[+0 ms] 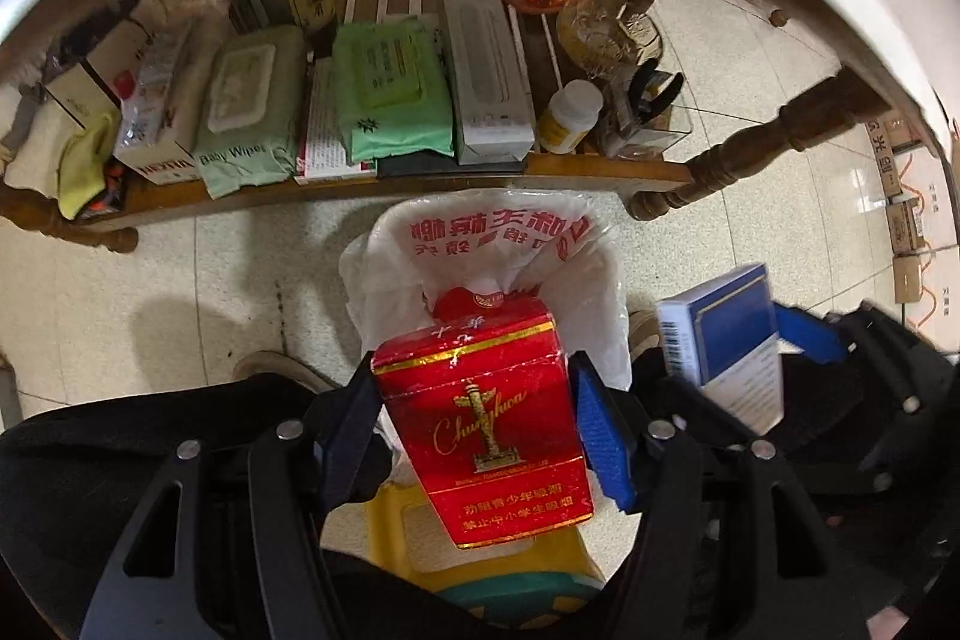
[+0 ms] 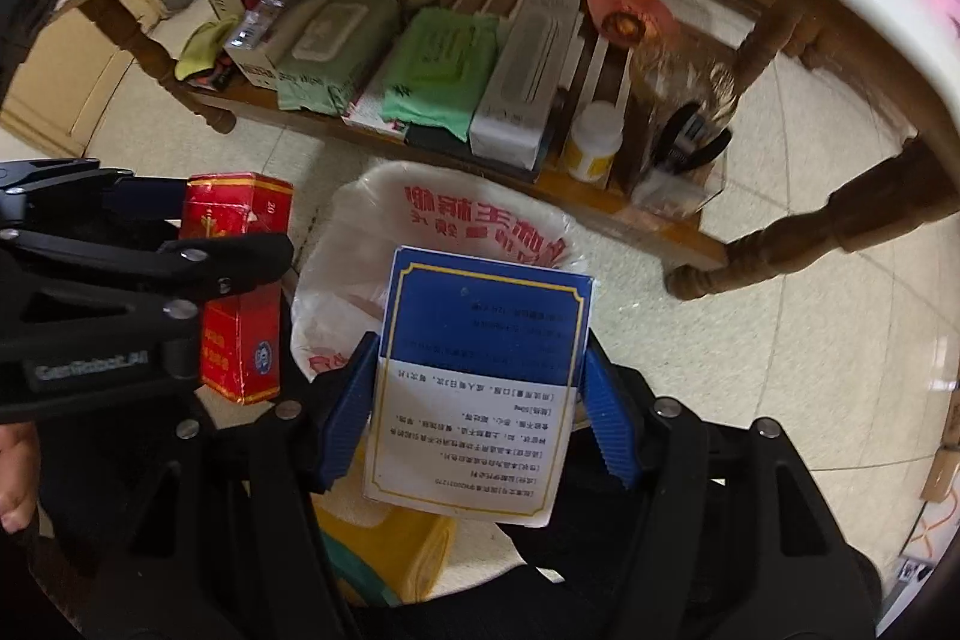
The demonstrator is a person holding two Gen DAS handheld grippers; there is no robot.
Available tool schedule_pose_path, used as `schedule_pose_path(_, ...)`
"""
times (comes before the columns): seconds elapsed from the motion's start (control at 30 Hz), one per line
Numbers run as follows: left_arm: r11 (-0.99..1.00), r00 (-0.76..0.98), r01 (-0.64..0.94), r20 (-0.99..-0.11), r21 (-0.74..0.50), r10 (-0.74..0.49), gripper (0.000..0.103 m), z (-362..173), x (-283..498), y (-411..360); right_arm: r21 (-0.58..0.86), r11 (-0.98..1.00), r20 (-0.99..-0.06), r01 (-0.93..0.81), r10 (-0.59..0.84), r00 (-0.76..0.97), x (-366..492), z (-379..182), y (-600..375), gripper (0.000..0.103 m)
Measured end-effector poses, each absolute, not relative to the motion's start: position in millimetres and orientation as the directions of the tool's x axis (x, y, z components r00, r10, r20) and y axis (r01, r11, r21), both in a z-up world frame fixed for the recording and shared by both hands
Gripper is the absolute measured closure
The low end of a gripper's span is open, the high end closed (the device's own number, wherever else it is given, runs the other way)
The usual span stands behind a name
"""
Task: Collect trash
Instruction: 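Carry both held boxes down over the white plastic bag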
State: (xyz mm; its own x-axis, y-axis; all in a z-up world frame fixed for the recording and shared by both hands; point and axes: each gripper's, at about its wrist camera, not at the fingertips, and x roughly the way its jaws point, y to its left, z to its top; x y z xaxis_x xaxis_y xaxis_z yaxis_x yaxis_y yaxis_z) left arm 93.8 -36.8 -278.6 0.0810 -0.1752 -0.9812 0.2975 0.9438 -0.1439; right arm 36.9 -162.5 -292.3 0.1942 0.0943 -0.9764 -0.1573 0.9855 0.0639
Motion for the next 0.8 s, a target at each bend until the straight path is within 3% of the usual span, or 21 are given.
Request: schedule_pose_path(0.8, 0.963, -0.118, 0.209, -0.982, -0.172, -0.15, 0.042, -409, 146, -50, 0.166, 0.985, -0.986, -0.047, 0.166, -0.008, 63, -430, -158, 0.039)
